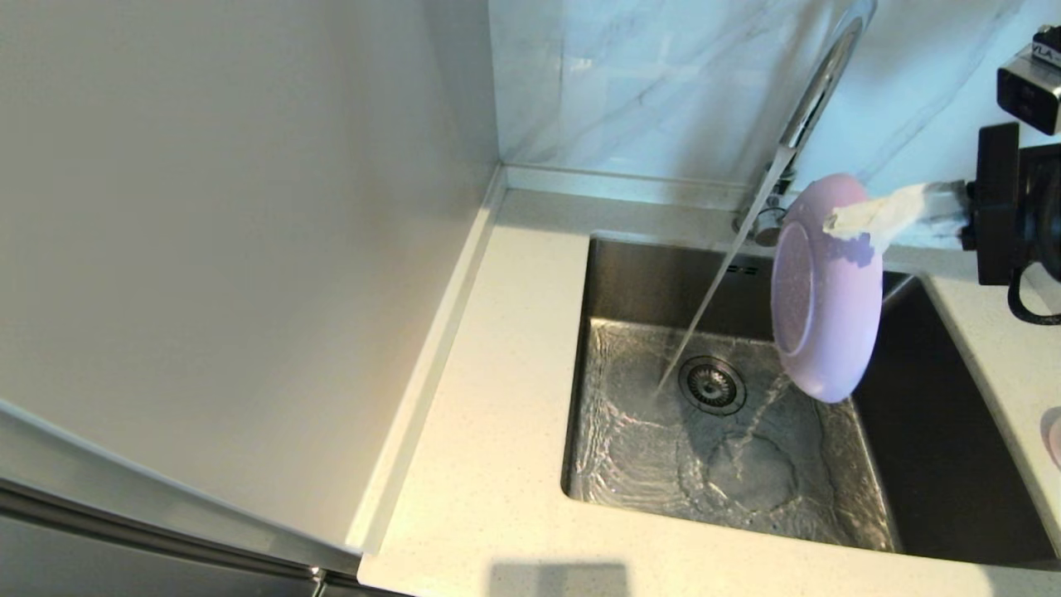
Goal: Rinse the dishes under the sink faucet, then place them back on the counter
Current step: Rinse the plate
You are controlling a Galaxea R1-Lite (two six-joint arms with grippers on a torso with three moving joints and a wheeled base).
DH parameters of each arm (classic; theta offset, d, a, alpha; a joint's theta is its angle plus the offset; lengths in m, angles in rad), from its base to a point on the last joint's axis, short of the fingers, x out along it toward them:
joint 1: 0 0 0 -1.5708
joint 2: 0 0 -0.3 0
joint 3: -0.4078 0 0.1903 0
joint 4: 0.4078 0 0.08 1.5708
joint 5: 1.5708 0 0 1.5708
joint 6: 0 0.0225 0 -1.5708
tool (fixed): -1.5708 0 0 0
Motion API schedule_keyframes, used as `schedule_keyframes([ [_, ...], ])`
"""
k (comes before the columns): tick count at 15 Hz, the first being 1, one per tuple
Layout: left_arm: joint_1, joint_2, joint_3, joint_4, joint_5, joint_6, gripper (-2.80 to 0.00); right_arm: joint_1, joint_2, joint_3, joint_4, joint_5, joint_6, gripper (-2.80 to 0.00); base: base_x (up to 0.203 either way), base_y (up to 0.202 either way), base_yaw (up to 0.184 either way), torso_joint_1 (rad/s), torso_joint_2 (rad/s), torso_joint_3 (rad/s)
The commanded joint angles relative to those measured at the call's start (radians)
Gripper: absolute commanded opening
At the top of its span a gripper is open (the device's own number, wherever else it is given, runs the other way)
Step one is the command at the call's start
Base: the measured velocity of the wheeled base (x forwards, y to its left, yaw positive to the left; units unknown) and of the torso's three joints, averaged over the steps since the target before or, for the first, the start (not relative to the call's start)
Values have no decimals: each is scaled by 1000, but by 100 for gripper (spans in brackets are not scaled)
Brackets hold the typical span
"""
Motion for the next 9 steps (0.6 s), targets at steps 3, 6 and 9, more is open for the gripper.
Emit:
schedule_keyframes([
  [3,0,0,0,0,0,0,-280,-45,68,-17,-63,172,231,-280,0,0,0,0,0,0],
  [6,0,0,0,0,0,0,-280,-46,93,-13,-63,170,233,-280,0,0,0,0,0,0],
  [9,0,0,0,0,0,0,-280,-45,129,-13,-64,167,223,-280,0,0,0,0,0,0],
])
